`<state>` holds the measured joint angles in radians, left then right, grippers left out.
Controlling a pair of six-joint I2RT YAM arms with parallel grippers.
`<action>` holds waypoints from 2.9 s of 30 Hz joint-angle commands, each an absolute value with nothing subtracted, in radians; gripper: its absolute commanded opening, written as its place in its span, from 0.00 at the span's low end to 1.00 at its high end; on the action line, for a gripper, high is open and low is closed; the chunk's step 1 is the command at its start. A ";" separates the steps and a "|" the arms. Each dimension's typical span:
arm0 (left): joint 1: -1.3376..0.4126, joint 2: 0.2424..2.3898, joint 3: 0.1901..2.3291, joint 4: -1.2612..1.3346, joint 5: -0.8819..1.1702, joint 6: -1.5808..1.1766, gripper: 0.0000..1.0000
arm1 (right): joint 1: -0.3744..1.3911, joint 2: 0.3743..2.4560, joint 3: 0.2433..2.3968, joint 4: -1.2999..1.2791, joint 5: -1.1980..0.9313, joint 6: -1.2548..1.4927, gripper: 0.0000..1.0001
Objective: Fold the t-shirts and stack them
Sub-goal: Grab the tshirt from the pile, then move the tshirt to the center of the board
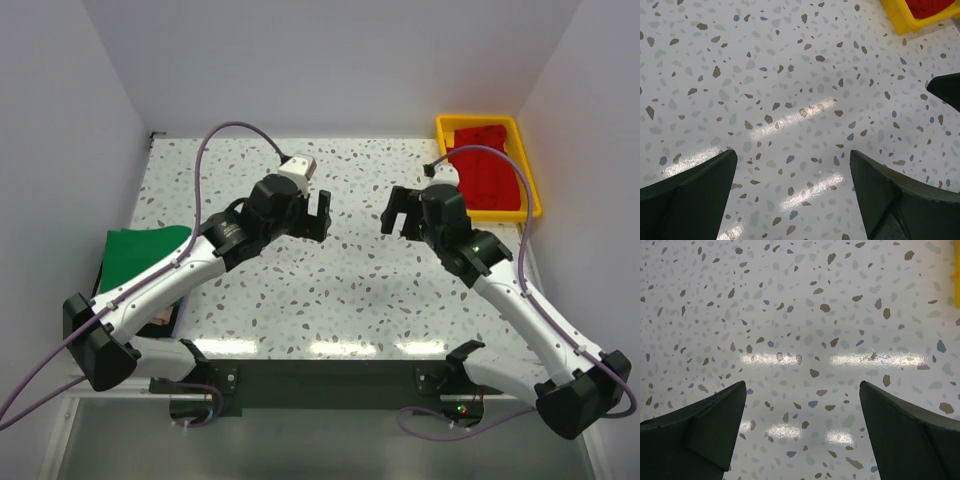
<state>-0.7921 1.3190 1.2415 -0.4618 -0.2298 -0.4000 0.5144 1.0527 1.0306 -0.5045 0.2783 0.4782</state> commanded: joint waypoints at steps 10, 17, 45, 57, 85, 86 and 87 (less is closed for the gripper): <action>-0.787 1.295 1.267 -0.483 -0.216 -0.373 1.00 | 0.310 1.422 1.228 -0.440 0.246 0.417 0.97; -0.784 1.289 1.269 -0.485 -0.206 -0.379 1.00 | 0.040 1.796 1.625 -0.500 0.304 0.439 0.93; -0.762 1.230 1.226 -0.474 -0.196 -0.388 1.00 | -0.218 2.326 2.013 -0.538 0.241 0.485 0.36; -0.756 1.232 1.226 -0.462 -0.149 -0.385 1.00 | -0.213 2.114 1.964 -0.514 0.213 0.465 0.00; -0.724 1.247 1.227 -0.431 -0.147 -0.457 1.00 | 0.112 1.355 2.023 -0.164 -0.096 0.544 0.00; -0.724 1.244 1.224 -0.431 -0.147 -0.462 1.00 | 0.115 1.356 2.029 -0.157 -0.106 0.555 0.00; -0.723 1.243 1.223 -0.430 -0.149 -0.463 1.00 | 0.123 1.361 2.043 -0.155 -0.118 0.567 0.00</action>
